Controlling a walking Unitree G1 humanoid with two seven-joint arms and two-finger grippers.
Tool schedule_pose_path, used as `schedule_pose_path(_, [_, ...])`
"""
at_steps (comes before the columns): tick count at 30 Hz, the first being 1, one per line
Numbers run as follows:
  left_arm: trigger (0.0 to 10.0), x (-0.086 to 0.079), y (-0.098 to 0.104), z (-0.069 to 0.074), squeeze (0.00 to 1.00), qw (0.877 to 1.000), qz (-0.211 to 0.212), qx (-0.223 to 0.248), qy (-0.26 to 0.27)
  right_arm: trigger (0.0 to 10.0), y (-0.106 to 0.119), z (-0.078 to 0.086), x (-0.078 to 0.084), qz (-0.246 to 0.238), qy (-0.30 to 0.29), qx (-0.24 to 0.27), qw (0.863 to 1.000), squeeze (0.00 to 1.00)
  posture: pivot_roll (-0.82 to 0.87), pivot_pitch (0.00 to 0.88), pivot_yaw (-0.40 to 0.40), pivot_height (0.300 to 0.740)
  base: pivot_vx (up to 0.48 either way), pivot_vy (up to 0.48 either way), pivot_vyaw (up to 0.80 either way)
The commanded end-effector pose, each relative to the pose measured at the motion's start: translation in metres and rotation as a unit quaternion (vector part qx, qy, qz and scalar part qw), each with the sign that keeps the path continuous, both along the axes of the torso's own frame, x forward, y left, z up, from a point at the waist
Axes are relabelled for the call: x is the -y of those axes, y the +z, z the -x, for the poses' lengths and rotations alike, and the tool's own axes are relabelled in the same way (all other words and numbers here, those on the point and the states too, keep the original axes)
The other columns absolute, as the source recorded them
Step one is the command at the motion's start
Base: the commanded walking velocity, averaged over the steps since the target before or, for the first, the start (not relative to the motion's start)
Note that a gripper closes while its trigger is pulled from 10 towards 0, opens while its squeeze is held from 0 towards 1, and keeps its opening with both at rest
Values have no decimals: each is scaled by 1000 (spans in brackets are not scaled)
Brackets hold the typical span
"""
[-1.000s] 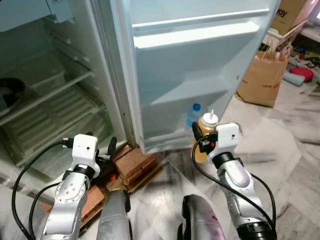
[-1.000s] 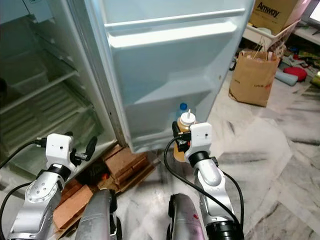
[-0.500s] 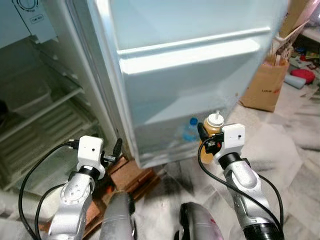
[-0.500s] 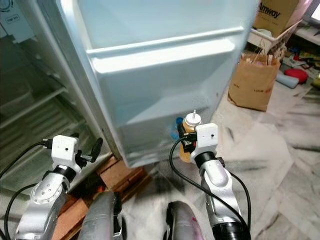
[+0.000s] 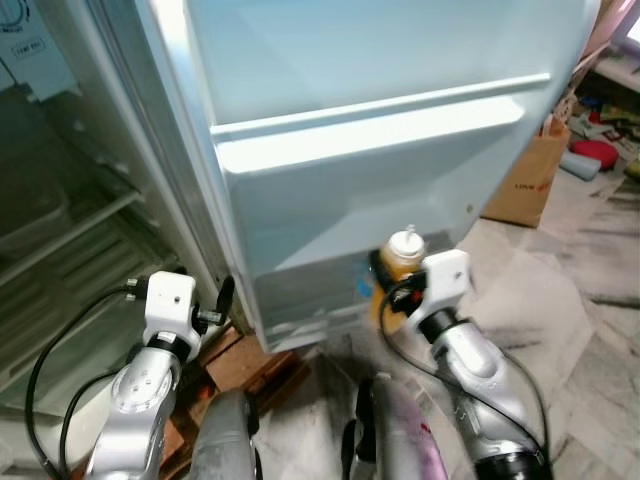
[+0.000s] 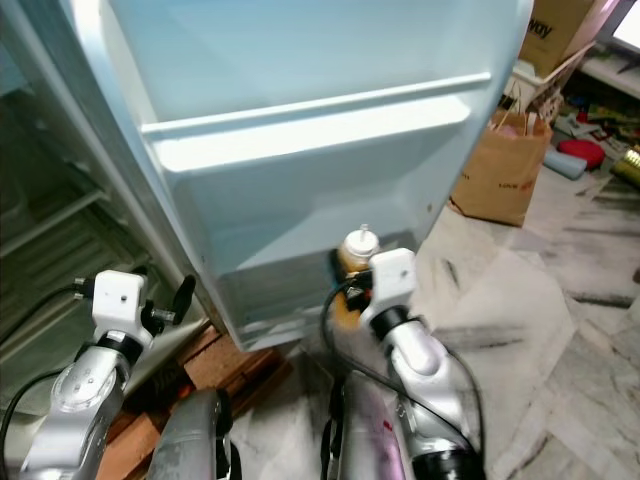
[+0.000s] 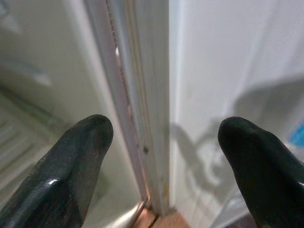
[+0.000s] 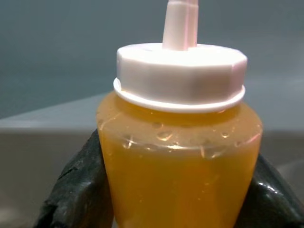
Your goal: Restocking fridge
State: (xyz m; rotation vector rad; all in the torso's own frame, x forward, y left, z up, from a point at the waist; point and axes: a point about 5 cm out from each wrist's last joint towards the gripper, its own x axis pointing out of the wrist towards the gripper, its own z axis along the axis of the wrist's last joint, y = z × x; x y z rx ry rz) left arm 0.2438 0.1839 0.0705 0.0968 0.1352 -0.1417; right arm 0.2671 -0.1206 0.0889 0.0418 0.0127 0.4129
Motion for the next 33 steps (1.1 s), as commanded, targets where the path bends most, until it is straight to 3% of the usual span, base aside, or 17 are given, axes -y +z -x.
schedule_pose_path(1, [10000, -2, 1, 3, 0, 1000, -4, -2, 7, 10000, 5, 2, 0, 0, 14, 7, 1000, 0, 46, 137, -4, 627, 0, 0, 0])
schedule_pose_path(9, [10000, -15, -4, 19, 0, 999, -1, -28, 38, 10000, 4, 3, 1, 6, 15, 4, 1000, 0, 56, 147, 0, 608, 0, 0, 0])
schedule_pose_path(14, [10000, -16, -2, 16, 0, 999, 0, -26, 45, 10000, 4, 4, 2, 9, 15, 2, 1000, 0, 60, 159, -3, 578, 0, 0, 0])
schedule_pose_path(21, [10000, -15, 7, 11, 0, 996, 46, -30, 73, 10000, 4, 5, 2, 14, 23, 2, 1000, 0, 68, 187, 3, 529, 0, 0, 0])
schedule_pose_path(33, [10000, -17, 18, 8, 0, 996, 41, -27, 78, 10000, 12, -13, -1, 52, 37, 32, 997, 0, 81, 223, 11, 529, 0, 0, 0])
